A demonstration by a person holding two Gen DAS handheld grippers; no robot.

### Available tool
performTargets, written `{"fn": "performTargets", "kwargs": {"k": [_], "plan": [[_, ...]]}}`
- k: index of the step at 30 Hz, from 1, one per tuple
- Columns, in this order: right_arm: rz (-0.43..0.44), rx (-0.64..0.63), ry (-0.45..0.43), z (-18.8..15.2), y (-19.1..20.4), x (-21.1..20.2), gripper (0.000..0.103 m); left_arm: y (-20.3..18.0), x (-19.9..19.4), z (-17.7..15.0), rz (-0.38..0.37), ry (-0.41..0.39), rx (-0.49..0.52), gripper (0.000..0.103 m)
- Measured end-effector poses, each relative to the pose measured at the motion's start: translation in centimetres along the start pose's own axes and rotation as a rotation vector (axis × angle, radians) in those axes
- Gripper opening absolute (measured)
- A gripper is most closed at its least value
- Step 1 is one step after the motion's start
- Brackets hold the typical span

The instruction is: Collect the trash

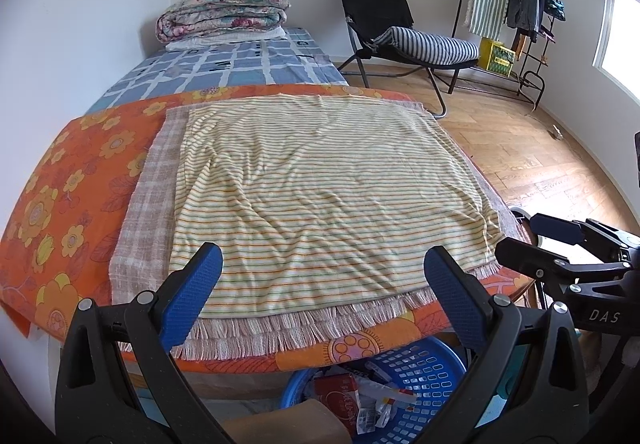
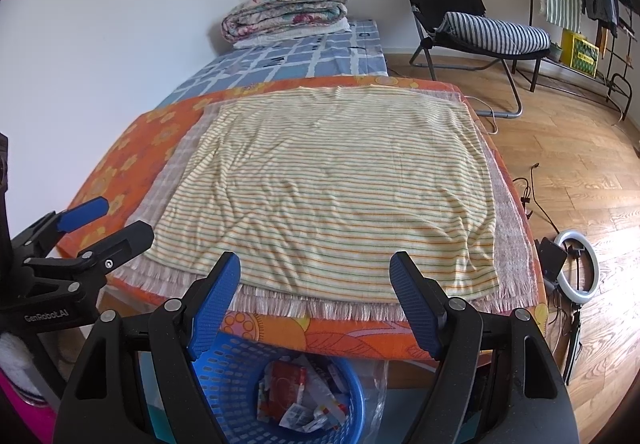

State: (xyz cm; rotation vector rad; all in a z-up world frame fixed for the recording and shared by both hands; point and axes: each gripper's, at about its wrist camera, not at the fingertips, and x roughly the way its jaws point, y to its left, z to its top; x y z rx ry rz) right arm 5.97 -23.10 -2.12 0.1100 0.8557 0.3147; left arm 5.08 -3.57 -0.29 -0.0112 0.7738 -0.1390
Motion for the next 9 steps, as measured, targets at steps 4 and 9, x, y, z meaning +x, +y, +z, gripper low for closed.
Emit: {"fn": "performTargets", "kwargs": {"k": [4,9], "plan": [[-0.001,-0.005,0.001,-0.1,0.14,0.0,0.077,0.03,0.0,-0.04,0.005,-0.003,0.001,0.102],[-0.002,-0.006,-0.001,0.0,0.3,-0.07,0.077,0.03,0.03,-0.05,0.008,0.0,0.002,0.103]]}}
